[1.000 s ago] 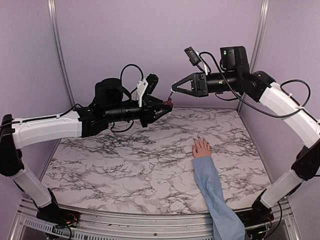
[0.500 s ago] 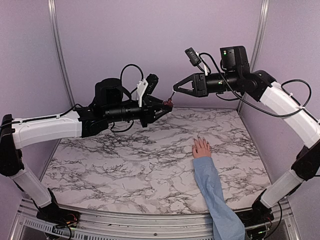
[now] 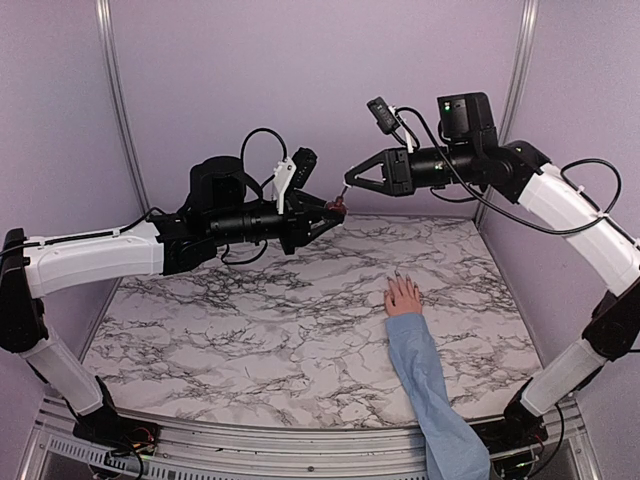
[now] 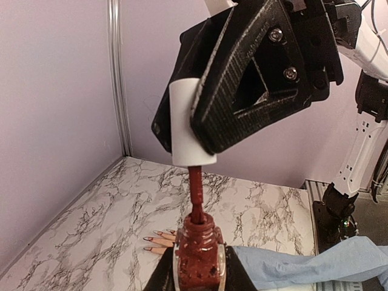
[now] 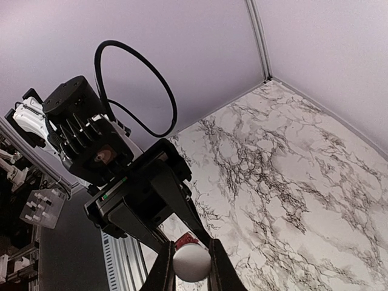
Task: Paint the nails
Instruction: Paint the nail polish on the nail.
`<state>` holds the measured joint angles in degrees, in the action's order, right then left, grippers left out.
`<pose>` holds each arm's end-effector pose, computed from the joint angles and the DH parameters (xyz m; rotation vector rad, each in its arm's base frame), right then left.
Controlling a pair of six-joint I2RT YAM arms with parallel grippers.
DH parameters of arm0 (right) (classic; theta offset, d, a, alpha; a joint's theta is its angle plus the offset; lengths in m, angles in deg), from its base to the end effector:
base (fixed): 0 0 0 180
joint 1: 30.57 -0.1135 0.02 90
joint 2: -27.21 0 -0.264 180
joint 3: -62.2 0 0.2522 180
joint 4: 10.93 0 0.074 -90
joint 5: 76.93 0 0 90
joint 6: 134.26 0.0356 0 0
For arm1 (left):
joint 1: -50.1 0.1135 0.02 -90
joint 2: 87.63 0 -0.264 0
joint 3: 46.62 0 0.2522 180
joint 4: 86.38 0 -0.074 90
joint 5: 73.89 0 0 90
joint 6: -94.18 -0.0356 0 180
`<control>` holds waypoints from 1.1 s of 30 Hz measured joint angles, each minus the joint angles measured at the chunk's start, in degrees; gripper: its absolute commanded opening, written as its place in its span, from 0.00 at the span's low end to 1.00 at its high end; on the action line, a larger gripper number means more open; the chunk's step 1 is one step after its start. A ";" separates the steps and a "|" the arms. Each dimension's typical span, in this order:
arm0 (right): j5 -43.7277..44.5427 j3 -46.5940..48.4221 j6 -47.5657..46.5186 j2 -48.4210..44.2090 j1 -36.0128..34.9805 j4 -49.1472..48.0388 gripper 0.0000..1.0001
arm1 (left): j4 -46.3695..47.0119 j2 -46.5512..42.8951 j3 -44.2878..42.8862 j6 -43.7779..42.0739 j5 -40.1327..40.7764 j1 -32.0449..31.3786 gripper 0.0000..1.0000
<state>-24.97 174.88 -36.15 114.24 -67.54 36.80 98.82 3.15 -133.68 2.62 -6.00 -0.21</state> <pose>0.2490 0.2149 0.4480 -0.9473 1.8198 1.1522 0.2338 -0.3027 0.3639 0.9869 1.2968 -0.9610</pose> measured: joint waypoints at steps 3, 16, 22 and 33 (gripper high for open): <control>0.00 0.00 -0.09 0.26 -0.31 0.04 0.00 | 0.00 0.00 -0.04 0.00 -0.13 0.00 0.00; 0.37 0.28 -0.48 0.90 -0.90 0.44 0.00 | -0.11 0.35 -0.17 0.00 -0.35 0.00 0.00; 0.50 0.68 -0.48 0.94 -1.01 0.50 0.00 | -0.09 0.35 -0.20 0.00 -0.35 0.00 0.00; 1.53 0.70 -0.83 0.94 -0.72 0.76 0.00 | -0.11 0.35 -0.20 0.00 -0.33 0.00 0.00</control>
<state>-23.44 175.58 -36.98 115.18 -68.26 37.57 98.71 3.50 -133.87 2.62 -6.32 -0.21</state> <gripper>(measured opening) 0.137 0.195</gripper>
